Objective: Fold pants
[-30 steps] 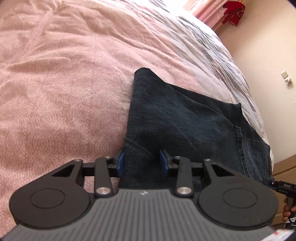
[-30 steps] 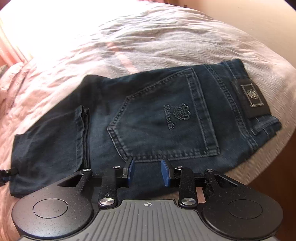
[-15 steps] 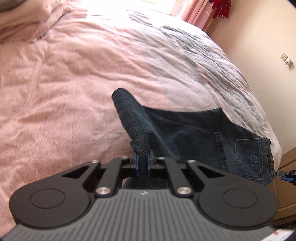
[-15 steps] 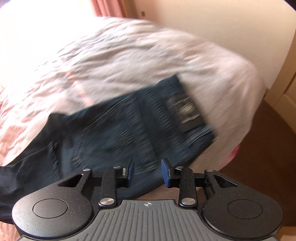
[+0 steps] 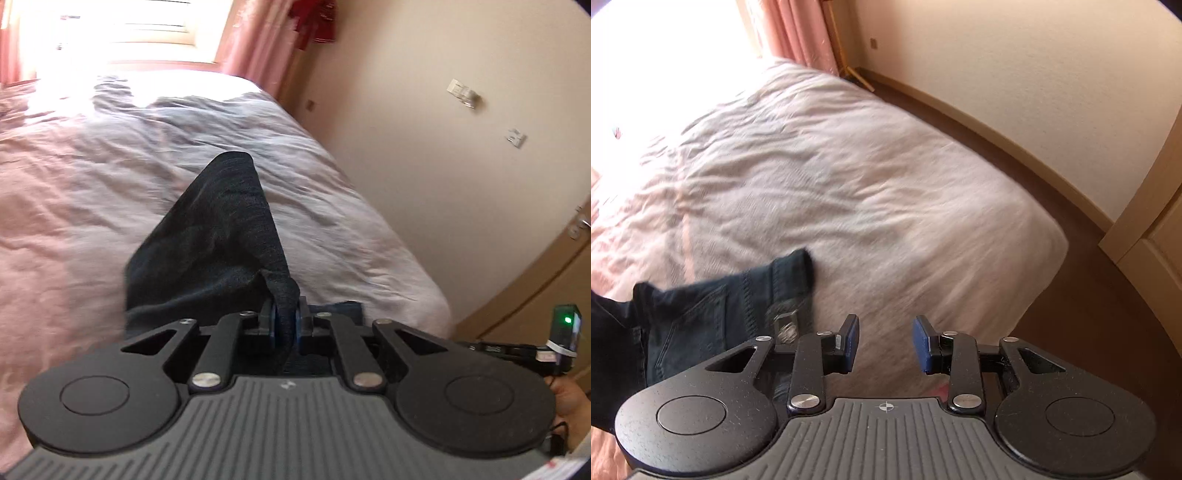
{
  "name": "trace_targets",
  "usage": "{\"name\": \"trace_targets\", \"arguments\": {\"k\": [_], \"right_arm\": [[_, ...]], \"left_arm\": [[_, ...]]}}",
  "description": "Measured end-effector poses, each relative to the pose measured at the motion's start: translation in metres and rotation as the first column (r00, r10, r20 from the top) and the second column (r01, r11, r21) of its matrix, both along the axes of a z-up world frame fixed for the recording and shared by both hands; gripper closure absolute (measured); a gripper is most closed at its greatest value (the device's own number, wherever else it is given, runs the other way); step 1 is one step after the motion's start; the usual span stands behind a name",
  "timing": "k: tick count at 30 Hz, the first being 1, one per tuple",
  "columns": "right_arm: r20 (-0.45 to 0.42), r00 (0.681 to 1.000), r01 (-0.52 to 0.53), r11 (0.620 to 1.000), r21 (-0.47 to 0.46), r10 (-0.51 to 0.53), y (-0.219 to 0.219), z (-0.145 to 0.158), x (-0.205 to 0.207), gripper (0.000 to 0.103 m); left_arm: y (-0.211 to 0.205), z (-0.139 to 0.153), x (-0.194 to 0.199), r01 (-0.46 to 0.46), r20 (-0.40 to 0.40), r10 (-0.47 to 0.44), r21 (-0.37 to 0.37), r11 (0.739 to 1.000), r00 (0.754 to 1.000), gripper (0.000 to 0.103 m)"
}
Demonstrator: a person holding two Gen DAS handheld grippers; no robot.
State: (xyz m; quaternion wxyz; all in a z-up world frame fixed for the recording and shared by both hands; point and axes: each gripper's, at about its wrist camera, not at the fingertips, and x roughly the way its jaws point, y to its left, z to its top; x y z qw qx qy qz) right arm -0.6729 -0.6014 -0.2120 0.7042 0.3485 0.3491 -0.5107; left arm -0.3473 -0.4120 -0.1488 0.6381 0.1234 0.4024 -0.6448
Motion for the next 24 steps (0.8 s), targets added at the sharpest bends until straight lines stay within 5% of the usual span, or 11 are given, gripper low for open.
{"name": "trace_targets", "arguments": {"k": [3,6,10,15,19,24], "right_arm": [[0.008,1.0,0.01,1.0,0.006,-0.01,-0.015,0.001,-0.023,0.073],[0.042,0.999,0.001,1.0,0.025,-0.002,-0.023,-0.004,-0.035,0.073],[0.187,0.982,-0.056,0.995,0.084,0.039,-0.023,-0.023,-0.033,0.073],[0.4,0.909,-0.194,0.969,0.156,0.118,-0.019,-0.059,0.004,0.073],[0.492,0.864,-0.256,0.934,0.251,0.104,-0.015,-0.1,0.035,0.073],[0.522,0.853,-0.244,0.894,0.377,0.012,-0.014,-0.15,0.053,0.074]], "left_arm": [[-0.027,-0.016,-0.046,0.085,-0.089,-0.083,0.02,0.996,0.993,0.075],[-0.025,-0.043,-0.055,0.061,-0.056,-0.055,0.106,0.992,0.997,0.076],[0.001,-0.078,-0.02,-0.068,0.057,0.055,0.261,0.963,0.997,0.076],[0.048,-0.115,0.047,-0.276,0.141,0.24,0.368,0.888,0.96,0.077],[0.074,-0.132,0.073,-0.364,0.158,0.328,0.399,0.842,0.931,0.077],[0.086,-0.153,0.08,-0.385,0.118,0.371,0.41,0.827,0.921,0.077]]}}
